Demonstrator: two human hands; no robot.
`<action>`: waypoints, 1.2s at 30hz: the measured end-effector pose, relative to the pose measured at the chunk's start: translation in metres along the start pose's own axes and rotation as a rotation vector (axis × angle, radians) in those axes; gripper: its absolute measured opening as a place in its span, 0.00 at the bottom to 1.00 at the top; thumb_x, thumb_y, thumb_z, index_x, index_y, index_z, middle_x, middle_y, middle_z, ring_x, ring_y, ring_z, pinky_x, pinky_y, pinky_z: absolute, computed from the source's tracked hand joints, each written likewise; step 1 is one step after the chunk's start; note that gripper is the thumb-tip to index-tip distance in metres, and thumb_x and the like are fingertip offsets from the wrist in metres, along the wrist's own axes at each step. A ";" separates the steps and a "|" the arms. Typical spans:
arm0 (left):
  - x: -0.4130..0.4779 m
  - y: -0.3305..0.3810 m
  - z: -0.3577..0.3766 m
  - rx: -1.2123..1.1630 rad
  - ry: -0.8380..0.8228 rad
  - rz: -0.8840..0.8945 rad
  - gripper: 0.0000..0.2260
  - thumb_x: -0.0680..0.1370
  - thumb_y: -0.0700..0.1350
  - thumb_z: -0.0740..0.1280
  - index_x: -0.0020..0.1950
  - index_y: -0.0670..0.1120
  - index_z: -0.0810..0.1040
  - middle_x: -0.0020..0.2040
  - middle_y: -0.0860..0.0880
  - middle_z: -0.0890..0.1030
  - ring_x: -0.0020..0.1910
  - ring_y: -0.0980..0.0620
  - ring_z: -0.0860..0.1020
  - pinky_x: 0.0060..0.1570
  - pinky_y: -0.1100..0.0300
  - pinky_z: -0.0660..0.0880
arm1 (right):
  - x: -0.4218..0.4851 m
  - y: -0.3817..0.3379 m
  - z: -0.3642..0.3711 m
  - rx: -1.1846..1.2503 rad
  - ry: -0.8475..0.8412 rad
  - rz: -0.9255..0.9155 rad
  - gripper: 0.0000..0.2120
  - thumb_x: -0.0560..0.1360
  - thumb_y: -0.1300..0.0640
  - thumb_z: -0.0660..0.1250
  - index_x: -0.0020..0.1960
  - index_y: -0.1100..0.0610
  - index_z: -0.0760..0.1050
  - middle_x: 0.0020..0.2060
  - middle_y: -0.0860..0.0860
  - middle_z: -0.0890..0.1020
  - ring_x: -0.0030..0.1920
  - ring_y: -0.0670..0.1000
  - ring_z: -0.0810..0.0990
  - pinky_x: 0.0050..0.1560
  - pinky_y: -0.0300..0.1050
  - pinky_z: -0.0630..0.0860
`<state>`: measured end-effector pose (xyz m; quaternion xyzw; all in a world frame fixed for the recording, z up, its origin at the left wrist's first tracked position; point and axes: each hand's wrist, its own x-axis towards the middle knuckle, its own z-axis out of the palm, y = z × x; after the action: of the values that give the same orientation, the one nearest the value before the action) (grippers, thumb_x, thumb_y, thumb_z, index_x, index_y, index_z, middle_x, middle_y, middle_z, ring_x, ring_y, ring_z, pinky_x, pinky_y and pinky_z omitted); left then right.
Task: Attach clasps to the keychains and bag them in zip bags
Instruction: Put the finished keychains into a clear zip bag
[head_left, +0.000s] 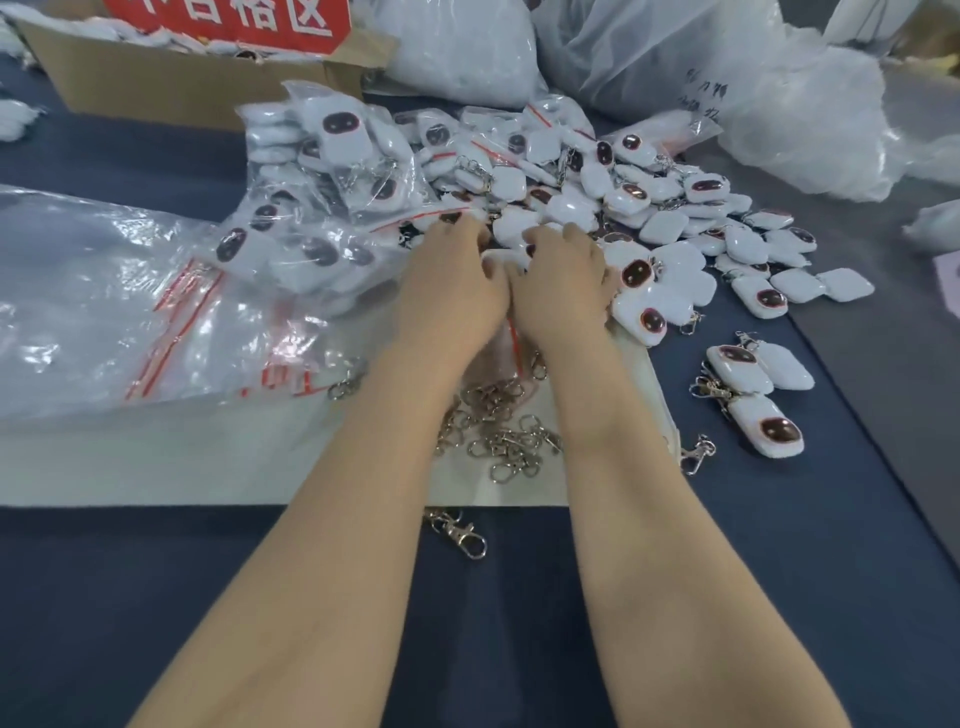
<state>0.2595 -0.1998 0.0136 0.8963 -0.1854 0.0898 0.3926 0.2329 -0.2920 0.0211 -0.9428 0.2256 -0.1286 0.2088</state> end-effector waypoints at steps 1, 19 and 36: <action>-0.004 -0.006 0.003 0.008 -0.018 -0.003 0.14 0.78 0.44 0.60 0.62 0.43 0.74 0.60 0.44 0.75 0.58 0.46 0.73 0.53 0.56 0.69 | -0.003 0.001 0.005 -0.023 0.011 -0.016 0.20 0.80 0.52 0.58 0.72 0.52 0.66 0.74 0.54 0.63 0.74 0.57 0.58 0.74 0.58 0.52; -0.004 -0.014 0.013 0.107 -0.052 -0.036 0.23 0.74 0.57 0.66 0.62 0.45 0.72 0.60 0.44 0.71 0.61 0.45 0.69 0.59 0.53 0.68 | 0.015 0.016 0.011 -0.010 0.189 0.141 0.19 0.76 0.55 0.66 0.65 0.57 0.69 0.65 0.56 0.71 0.66 0.58 0.68 0.66 0.51 0.62; -0.003 -0.015 0.010 0.182 -0.047 -0.098 0.13 0.76 0.52 0.63 0.56 0.47 0.75 0.56 0.45 0.74 0.58 0.44 0.72 0.56 0.51 0.69 | 0.011 0.005 0.003 0.342 0.431 0.023 0.20 0.75 0.59 0.67 0.65 0.53 0.67 0.56 0.49 0.78 0.60 0.51 0.74 0.64 0.47 0.62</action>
<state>0.2628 -0.1965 -0.0040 0.9382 -0.1416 0.0662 0.3088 0.2418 -0.2998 0.0177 -0.8422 0.2504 -0.3603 0.3134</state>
